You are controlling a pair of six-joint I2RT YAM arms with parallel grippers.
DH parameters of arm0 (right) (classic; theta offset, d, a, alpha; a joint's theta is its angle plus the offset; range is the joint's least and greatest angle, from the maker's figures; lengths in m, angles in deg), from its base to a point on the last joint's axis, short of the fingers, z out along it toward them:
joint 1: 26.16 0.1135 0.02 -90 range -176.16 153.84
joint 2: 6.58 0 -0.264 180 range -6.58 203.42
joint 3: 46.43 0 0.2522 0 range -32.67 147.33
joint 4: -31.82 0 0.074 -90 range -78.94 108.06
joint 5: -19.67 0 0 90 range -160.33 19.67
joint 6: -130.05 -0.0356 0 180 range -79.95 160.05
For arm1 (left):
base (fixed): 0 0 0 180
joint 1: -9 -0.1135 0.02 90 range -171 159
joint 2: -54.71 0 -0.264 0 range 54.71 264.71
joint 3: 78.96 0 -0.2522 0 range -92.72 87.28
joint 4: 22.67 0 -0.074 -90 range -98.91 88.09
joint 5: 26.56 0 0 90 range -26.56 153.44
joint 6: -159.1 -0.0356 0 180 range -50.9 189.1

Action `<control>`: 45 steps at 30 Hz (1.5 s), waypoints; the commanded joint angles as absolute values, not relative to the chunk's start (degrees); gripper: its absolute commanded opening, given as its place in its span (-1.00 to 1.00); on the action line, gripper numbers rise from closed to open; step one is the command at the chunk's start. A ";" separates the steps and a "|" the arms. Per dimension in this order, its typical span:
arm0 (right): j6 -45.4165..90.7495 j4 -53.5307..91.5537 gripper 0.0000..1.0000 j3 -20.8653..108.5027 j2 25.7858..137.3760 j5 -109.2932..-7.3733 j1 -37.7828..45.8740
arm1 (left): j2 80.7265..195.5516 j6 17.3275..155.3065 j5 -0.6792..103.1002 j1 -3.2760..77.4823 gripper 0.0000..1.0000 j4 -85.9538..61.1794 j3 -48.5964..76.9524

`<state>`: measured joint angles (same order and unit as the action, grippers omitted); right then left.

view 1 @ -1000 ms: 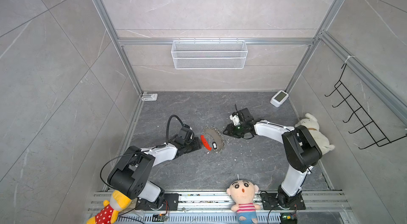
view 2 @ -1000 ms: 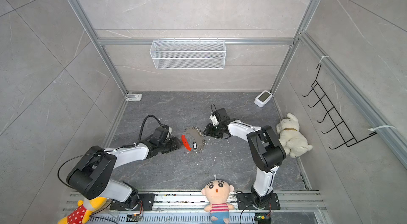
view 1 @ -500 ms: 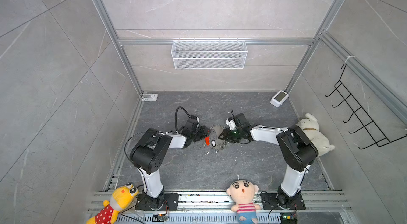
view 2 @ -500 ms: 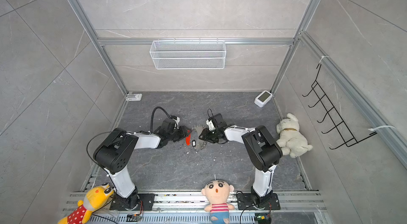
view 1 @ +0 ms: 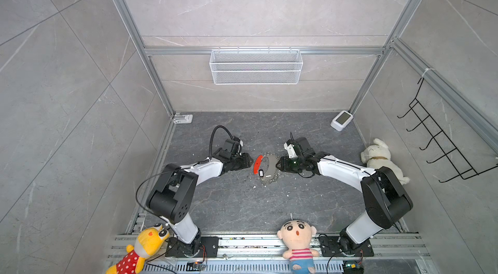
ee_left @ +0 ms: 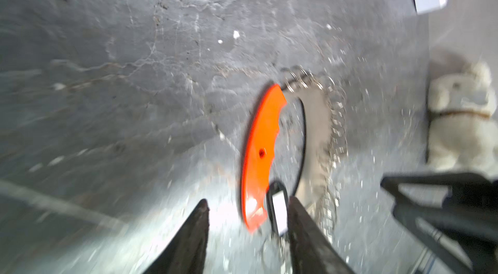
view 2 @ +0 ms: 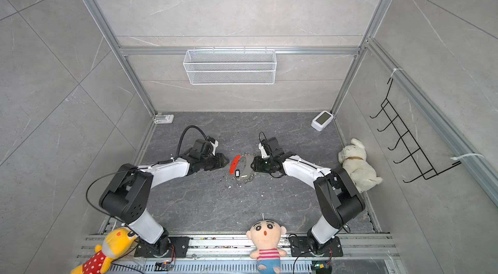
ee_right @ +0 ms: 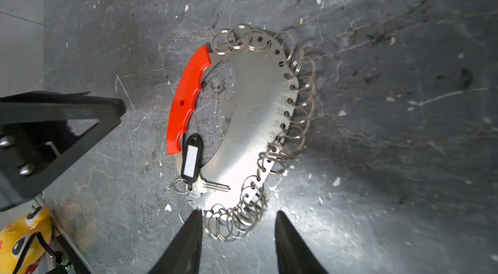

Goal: Attach keys to a key ring
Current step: Rotate the keyring at the center of the table, then pick up the keyring from the center of the table.

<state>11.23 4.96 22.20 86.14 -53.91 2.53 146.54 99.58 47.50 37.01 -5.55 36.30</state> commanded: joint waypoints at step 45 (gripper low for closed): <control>13.35 3.73 -0.11 24.89 86.78 -50.05 2.85 | 157.14 81.34 60.45 52.51 -1.00 16.90 22.63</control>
<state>12.39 4.74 23.38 85.93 -50.80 2.55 157.84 81.83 60.39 52.42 16.68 23.38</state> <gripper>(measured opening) 0.443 0.053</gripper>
